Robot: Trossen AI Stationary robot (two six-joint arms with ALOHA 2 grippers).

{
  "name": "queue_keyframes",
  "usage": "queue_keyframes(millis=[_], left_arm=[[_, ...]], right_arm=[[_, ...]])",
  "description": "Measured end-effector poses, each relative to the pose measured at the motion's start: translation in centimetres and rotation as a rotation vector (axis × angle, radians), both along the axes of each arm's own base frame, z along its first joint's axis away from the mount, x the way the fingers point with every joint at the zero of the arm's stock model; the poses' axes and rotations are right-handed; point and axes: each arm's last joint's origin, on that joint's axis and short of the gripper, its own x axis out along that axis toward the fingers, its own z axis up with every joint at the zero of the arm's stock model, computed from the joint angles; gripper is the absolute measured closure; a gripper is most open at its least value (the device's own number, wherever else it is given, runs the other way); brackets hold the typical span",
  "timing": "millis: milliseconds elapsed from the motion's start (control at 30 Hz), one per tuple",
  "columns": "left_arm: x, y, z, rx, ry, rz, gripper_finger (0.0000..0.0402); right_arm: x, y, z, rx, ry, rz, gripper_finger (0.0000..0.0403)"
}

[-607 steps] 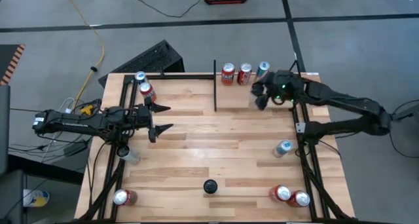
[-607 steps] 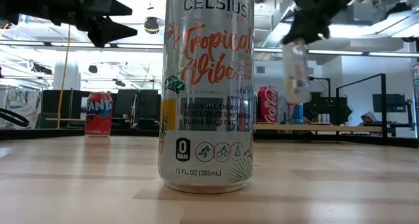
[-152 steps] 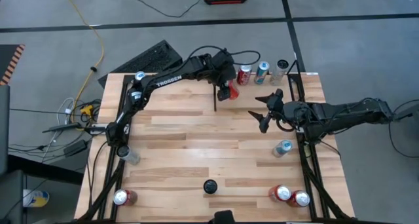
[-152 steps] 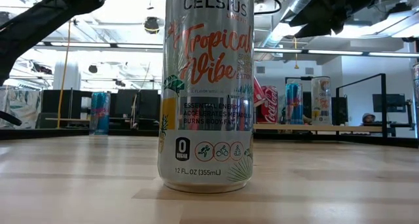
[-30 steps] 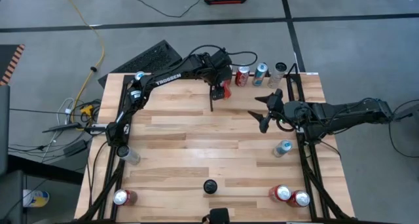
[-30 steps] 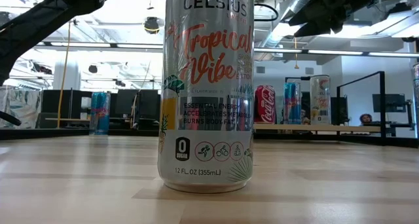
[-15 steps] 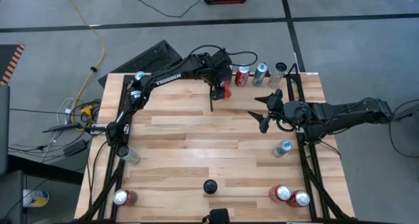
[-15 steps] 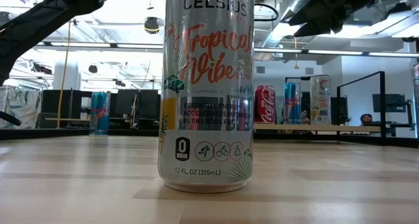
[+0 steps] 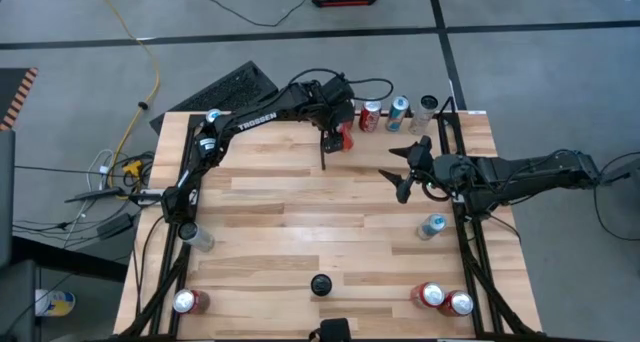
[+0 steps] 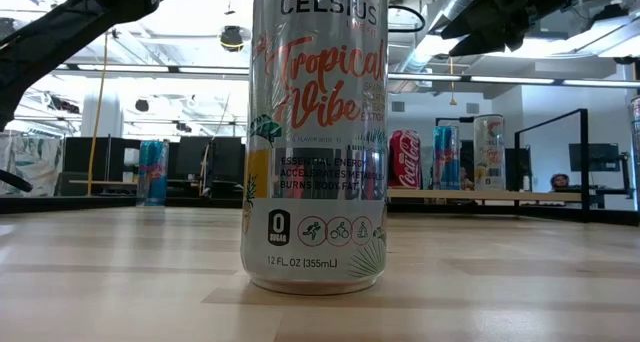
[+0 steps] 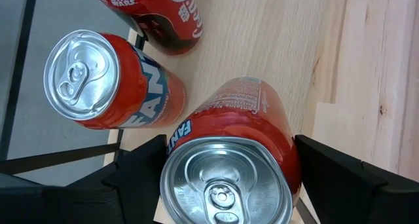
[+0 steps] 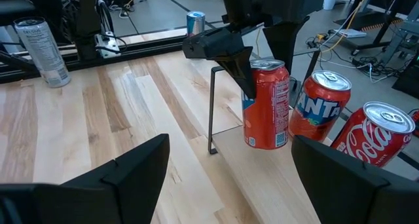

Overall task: Place canned beverage on shelf
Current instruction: Put the top orange soda can on the shelf aligned with the other orange soda can

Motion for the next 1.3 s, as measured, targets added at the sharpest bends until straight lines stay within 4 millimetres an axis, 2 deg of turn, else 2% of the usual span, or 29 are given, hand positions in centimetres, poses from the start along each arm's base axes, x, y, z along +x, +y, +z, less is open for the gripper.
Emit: queue_keyframes(millis=[1300], left_arm=[[-0.02, -0.03, -0.02, -0.005, 0.001, 0.006, 0.0094]], right_arm=[[0.0, 0.01, 0.01, 0.0, 0.0, 0.002, 0.0058]])
